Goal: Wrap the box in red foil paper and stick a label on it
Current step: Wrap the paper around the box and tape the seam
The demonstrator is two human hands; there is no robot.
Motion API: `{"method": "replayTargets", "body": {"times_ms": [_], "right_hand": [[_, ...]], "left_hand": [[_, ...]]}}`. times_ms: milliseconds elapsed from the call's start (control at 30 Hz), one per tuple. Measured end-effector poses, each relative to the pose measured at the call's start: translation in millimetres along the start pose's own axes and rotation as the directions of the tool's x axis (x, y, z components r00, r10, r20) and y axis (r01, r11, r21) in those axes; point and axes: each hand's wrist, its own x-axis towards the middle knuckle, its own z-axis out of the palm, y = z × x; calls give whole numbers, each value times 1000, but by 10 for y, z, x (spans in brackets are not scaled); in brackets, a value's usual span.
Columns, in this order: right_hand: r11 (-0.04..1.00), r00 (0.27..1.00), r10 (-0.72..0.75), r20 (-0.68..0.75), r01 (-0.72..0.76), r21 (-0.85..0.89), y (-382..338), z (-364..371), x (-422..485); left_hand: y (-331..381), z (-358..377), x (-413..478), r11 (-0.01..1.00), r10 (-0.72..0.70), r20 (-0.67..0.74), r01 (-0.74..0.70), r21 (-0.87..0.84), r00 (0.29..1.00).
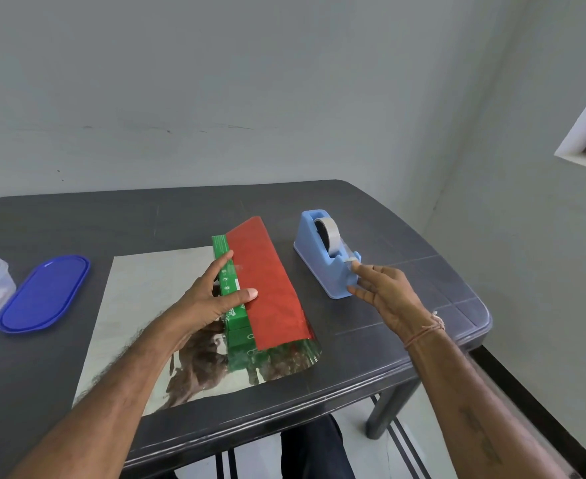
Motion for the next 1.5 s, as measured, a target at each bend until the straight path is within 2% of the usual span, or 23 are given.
{"method": "replayTargets", "body": {"times_ms": [267,567,633,700,733,833,933,1033,1133,1300,1500], "right_hand": [[988,984,-151,-89,153,13,220,82,43],[994,968,-103,-229,109,16,512,81,60],[992,947,-125,-296,119,-39,533,120,-31],[971,898,-227,-376,179,-158,578,201,-152],[953,882,-291,-370,235,-189,587,247,-225],[917,904,-392,-171,369,-148,450,451,-392],[894,908,-414,61,418,-163,224,689,-419],[878,886,-358,296,427,-217,49,904,-321],[826,845,-287,451,457,-330,-72,1088,-196],[754,827,-262,497,497,-430,-270,1312,74],[787,845,-228,484,453,-420,-229,1503,224]], "left_hand": [[52,13,-33,1000,-2,-6,2,27,1000],[70,37,-64,999,-8,3,8,33,1000],[60,35,-70,999,-21,6,20,26,1000],[65,44,-72,1000,-12,16,11,28,1000],[73,54,-70,1000,-7,16,7,24,1000],[76,62,-61,1000,-2,17,2,4,1000],[57,71,-51,1000,-6,23,6,-10,1000],[54,49,-48,1000,-6,23,7,-12,1000],[25,-4,-53,1000,-15,10,16,-7,1000],[-20,-23,-65,1000,-15,-1,15,-2,1000],[-28,-12,-28,999,33,-19,-34,-25,999]]}}
